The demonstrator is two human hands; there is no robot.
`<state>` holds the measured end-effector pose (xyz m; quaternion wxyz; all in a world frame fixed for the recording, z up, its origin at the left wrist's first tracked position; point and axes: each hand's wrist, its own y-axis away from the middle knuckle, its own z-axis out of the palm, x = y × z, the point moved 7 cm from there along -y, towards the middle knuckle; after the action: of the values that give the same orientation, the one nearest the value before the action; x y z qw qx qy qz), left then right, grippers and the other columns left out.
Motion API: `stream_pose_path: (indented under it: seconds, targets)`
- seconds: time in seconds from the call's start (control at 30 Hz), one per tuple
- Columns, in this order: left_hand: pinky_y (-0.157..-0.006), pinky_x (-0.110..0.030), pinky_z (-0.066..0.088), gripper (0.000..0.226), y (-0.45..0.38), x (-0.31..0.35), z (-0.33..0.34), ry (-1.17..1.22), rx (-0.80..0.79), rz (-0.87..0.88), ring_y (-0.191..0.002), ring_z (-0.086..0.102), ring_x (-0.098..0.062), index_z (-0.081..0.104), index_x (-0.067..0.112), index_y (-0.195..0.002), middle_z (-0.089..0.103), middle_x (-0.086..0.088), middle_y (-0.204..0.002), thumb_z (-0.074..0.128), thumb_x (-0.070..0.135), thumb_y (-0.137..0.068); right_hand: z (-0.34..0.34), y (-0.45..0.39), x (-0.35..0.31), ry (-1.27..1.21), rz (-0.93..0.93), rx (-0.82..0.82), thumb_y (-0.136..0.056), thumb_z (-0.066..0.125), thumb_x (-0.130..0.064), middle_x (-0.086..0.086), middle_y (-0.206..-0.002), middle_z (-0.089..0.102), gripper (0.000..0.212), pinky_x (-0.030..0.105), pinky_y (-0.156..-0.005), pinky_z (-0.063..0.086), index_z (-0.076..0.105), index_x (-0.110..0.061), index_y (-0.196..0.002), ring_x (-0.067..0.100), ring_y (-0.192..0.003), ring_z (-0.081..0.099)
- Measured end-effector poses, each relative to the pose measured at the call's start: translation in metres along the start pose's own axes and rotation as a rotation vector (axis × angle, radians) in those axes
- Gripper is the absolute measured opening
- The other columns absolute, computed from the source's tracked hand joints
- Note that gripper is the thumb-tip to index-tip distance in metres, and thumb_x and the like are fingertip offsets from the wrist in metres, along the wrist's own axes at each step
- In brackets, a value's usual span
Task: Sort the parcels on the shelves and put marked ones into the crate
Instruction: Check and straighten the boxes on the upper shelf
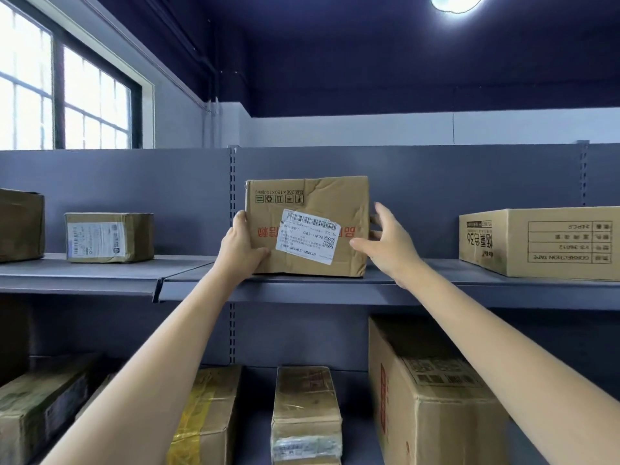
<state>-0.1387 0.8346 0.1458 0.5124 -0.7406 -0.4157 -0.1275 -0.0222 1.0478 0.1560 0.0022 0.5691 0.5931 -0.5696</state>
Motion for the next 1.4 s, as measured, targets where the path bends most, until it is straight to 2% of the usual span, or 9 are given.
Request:
stream_pose_path:
  seconds: [0.13,0.33,0.63,0.73,0.8,0.87,0.97,1.17,1.4]
  targets:
    - [-0.092,-0.036,0.040,0.078,-0.010,0.003,0.013,0.053,-0.035,-0.030,-0.117,0.046,-0.031,0.015,0.008,-0.140,0.046,-0.016,-0.131,0.066,0.010,-0.081,0.014,-0.017,0.016,0.059,0.107,-0.070,-0.082,0.063,-0.007,0.004,-0.130,0.054,0.065,0.033,-0.094,0.047,0.033,-0.019,-0.139,0.022,-0.113,0.054]
    - [-0.088,-0.030,0.037,0.077,-0.021,-0.003,0.034,0.147,-0.040,-0.017,-0.116,0.048,-0.031,0.012,0.008,-0.139,0.048,-0.016,-0.131,0.065,0.009,-0.083,0.030,-0.038,0.037,0.089,0.215,-0.058,-0.089,0.050,-0.006,0.006,-0.128,0.052,0.059,0.027,-0.078,0.041,0.023,-0.019,-0.141,0.019,-0.102,0.050]
    - [-0.090,-0.034,0.035,0.081,-0.036,-0.024,0.051,0.122,-0.150,-0.060,-0.116,0.046,-0.032,-0.013,0.021,-0.145,0.043,-0.017,-0.134,0.045,0.006,-0.089,0.039,-0.046,0.056,0.051,0.283,-0.010,-0.092,0.049,-0.010,0.005,-0.125,0.055,0.046,0.030,-0.082,0.044,0.032,-0.019,-0.134,0.019,-0.103,0.051]
    - [-0.094,-0.036,0.038,0.083,-0.035,-0.022,0.046,0.165,-0.112,-0.064,-0.117,0.045,-0.032,-0.006,0.019,-0.146,0.042,-0.015,-0.135,0.049,0.006,-0.085,0.031,-0.039,0.047,0.077,0.253,0.026,-0.089,0.050,-0.009,0.005,-0.125,0.055,0.044,0.026,-0.076,0.040,0.038,-0.017,-0.131,0.016,-0.097,0.049]
    - [-0.104,-0.041,0.033,0.082,-0.032,-0.016,0.035,0.135,-0.002,-0.010,-0.124,0.039,-0.033,0.002,0.014,-0.146,0.038,-0.016,-0.139,0.052,0.007,-0.082,0.021,-0.033,0.039,0.137,0.214,0.048,-0.089,0.051,-0.012,0.005,-0.133,0.051,0.052,0.024,-0.076,0.038,0.033,-0.016,-0.137,0.015,-0.099,0.049]
    - [-0.109,-0.046,0.026,0.076,-0.023,-0.003,0.027,0.075,0.100,0.106,-0.128,0.032,-0.034,0.013,0.008,-0.145,0.036,-0.016,-0.139,0.052,0.006,-0.081,0.004,-0.026,0.034,0.190,0.197,0.069,-0.089,0.053,-0.014,0.006,-0.143,0.041,0.061,0.022,-0.079,0.036,0.026,-0.016,-0.143,0.017,-0.109,0.050]
    - [-0.114,-0.044,0.015,0.067,-0.008,0.020,0.026,0.033,0.170,0.206,-0.137,0.019,-0.033,0.021,0.004,-0.142,0.028,-0.017,-0.146,0.051,0.004,-0.082,-0.027,-0.018,0.033,0.250,0.175,0.093,-0.088,0.054,-0.015,0.006,-0.148,0.036,0.060,0.023,-0.086,0.031,0.029,-0.018,-0.142,0.020,-0.126,0.042]
    - [-0.115,-0.035,0.006,0.063,0.016,0.086,0.054,0.029,0.140,0.304,-0.143,0.003,-0.030,0.024,0.007,-0.141,0.014,-0.015,-0.153,0.049,0.003,-0.084,-0.103,-0.002,0.045,0.278,0.195,0.200,-0.087,0.055,-0.016,0.003,-0.141,0.041,0.050,0.026,-0.077,0.037,0.040,-0.019,-0.135,0.013,-0.095,0.043]
    - [-0.114,-0.031,0.013,0.056,0.046,0.181,0.106,0.073,0.109,0.432,-0.139,0.018,-0.027,0.032,0.003,-0.137,0.030,-0.012,-0.147,0.048,0.002,-0.083,-0.192,0.019,0.063,0.316,0.146,0.308,-0.086,0.054,-0.011,0.000,-0.130,0.050,0.041,0.024,-0.078,0.039,0.049,-0.018,-0.126,0.014,-0.104,0.048]
